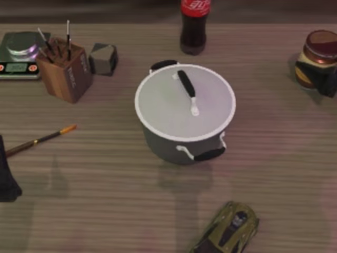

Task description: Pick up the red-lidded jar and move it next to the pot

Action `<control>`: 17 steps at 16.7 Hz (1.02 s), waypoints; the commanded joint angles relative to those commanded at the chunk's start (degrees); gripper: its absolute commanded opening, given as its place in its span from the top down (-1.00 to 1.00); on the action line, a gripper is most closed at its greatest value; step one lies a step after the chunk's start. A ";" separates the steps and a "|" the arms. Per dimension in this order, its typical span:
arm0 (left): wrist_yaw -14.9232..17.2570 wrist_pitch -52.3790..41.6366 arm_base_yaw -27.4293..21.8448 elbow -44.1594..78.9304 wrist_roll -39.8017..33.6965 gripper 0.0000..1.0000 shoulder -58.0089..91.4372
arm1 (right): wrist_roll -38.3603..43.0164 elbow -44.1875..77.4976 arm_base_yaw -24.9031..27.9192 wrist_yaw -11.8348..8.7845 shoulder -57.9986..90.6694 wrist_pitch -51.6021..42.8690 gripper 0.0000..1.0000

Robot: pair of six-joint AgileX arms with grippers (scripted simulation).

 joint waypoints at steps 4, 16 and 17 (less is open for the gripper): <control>0.00 0.00 0.00 0.00 0.00 -1.00 0.00 | 0.00 0.00 0.00 0.00 0.00 0.00 0.51; 0.00 0.00 0.00 0.00 0.00 -1.00 0.00 | 0.08 -0.02 -0.20 -0.02 -0.13 0.01 1.00; 0.00 0.00 0.00 0.00 0.00 -1.00 0.00 | 0.08 -0.16 -0.22 -0.01 -0.27 0.04 1.00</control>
